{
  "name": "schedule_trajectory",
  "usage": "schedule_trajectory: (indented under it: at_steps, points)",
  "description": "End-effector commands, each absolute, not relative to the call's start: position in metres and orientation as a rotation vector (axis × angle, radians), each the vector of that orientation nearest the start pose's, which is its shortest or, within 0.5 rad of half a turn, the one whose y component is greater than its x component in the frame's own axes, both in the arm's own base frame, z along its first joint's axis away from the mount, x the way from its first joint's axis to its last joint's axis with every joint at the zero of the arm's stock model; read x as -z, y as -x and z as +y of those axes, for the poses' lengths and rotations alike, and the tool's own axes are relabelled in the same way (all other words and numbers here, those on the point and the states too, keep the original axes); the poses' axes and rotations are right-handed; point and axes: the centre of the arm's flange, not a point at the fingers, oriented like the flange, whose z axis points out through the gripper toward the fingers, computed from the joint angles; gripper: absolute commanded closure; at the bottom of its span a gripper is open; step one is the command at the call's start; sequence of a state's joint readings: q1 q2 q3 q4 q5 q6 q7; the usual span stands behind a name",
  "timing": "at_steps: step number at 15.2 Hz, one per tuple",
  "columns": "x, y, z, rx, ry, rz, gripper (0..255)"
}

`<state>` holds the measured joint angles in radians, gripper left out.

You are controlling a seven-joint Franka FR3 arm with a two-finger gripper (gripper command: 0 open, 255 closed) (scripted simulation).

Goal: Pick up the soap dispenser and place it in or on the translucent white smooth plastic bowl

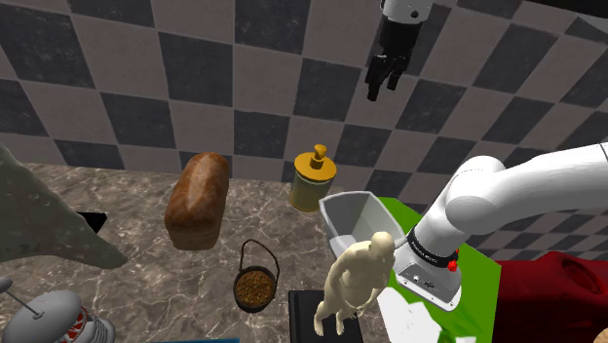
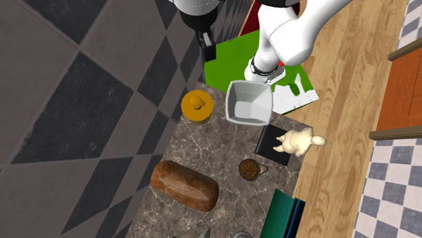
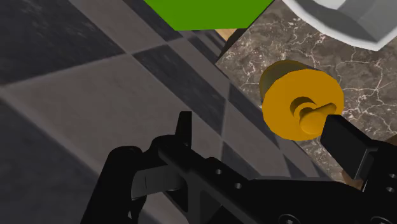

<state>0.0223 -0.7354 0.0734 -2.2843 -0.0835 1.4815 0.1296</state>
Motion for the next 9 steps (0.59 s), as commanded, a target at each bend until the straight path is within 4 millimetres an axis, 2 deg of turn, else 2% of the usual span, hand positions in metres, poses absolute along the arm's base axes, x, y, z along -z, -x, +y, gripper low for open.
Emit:
schedule_trajectory:
  at_steps: [1, 9]
  points:
    - [-0.601, -0.311, 0.028, -0.089, 3.278, 0.097, 0]
    - [-0.517, -0.334, 0.092, 0.0, 3.324, 0.066, 0]
